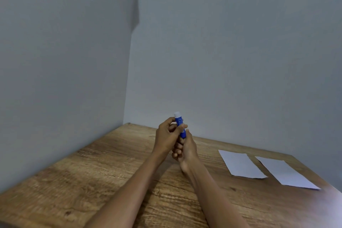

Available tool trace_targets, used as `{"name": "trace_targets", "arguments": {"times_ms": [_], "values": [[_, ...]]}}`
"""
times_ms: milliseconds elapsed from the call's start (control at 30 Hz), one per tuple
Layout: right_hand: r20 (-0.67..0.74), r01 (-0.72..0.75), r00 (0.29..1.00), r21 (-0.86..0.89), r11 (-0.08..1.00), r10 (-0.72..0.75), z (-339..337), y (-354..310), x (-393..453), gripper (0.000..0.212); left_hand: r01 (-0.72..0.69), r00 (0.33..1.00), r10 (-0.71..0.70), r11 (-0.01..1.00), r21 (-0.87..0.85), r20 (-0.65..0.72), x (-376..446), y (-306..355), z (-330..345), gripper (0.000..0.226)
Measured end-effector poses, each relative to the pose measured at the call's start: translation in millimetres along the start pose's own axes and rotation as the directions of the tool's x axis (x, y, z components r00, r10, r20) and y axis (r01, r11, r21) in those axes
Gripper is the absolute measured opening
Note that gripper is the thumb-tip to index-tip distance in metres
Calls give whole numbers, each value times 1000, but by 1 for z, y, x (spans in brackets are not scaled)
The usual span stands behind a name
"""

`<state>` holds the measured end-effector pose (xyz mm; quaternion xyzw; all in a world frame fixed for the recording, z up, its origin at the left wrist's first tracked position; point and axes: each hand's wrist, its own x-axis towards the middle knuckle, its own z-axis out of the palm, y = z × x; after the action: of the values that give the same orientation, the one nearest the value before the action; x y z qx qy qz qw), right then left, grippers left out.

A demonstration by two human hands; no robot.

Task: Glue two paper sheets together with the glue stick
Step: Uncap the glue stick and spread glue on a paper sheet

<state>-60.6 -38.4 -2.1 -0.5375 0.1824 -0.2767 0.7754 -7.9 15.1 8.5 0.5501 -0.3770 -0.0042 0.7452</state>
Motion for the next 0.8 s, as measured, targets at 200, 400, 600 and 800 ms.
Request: {"name": "trace_targets", "arguments": {"times_ms": [200,400,600,800], "values": [[209,-9,977,182,983,-30,-1,1,-1,44,-29,998,29,1000,0,-47,3,0,-7,11],[245,78,958,285,956,-151,-12,-5,2,40,-48,996,58,990,-129,74,2,10,-4,14],[59,96,993,97,991,-102,-15,-3,2,55,-108,981,110,994,-18,158,-7,13,5,14],[292,65,946,242,968,-137,-15,-8,-2,41,-51,996,59,992,-112,63,-2,10,-2,16]]}}
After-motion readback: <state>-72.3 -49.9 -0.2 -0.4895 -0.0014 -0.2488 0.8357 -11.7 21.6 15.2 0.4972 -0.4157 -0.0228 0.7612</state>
